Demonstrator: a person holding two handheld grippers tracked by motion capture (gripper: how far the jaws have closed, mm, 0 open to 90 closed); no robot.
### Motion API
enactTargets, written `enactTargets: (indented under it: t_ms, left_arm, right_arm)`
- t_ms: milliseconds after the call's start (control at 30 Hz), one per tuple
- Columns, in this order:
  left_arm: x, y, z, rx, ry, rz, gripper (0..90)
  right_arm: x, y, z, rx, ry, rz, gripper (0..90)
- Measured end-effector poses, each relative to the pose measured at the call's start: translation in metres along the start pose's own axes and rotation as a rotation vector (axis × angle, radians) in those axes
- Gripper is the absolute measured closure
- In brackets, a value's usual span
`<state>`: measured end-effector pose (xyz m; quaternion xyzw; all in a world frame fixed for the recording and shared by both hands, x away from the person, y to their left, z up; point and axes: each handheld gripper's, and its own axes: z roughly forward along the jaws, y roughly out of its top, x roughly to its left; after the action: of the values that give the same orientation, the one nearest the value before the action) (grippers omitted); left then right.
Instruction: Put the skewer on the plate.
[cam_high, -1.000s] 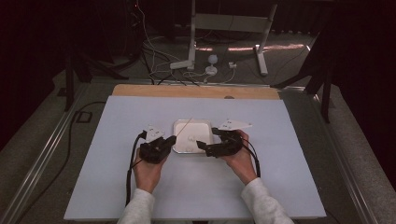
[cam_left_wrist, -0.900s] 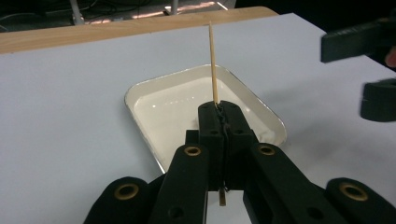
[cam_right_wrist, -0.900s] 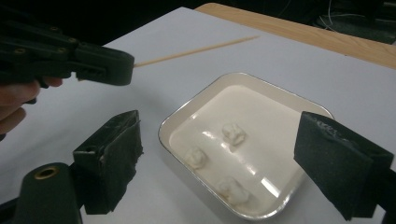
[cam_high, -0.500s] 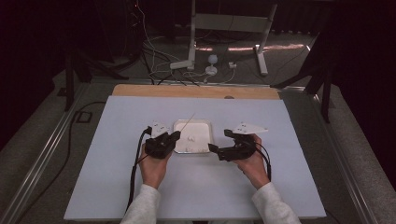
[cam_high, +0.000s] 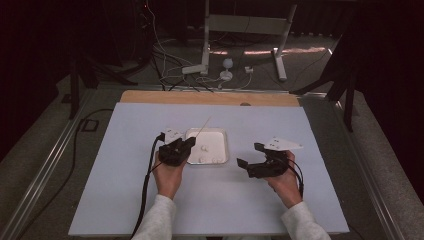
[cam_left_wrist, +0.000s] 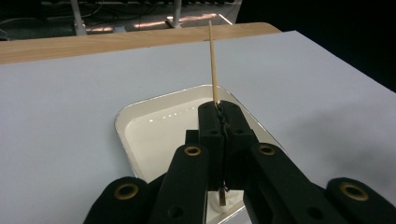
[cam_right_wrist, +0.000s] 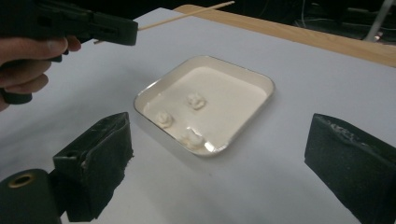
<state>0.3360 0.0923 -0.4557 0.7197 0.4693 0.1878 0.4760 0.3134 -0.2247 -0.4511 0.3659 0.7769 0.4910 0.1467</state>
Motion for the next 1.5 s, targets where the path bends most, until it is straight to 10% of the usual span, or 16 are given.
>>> enactTargets:
  t_ms: [700,1500]
  left_arm:
    - [-0.002,0.001,0.017,-0.007,0.057,-0.004,89.6]
    - [-0.001,-0.020,0.054,0.130,0.151,-0.025,89.3]
  right_arm:
    - [-0.026,-0.042,-0.063,-0.034,-0.093,0.072,8.1]
    - [-0.029,-0.049,-0.065,-0.036,-0.098,0.090,8.8]
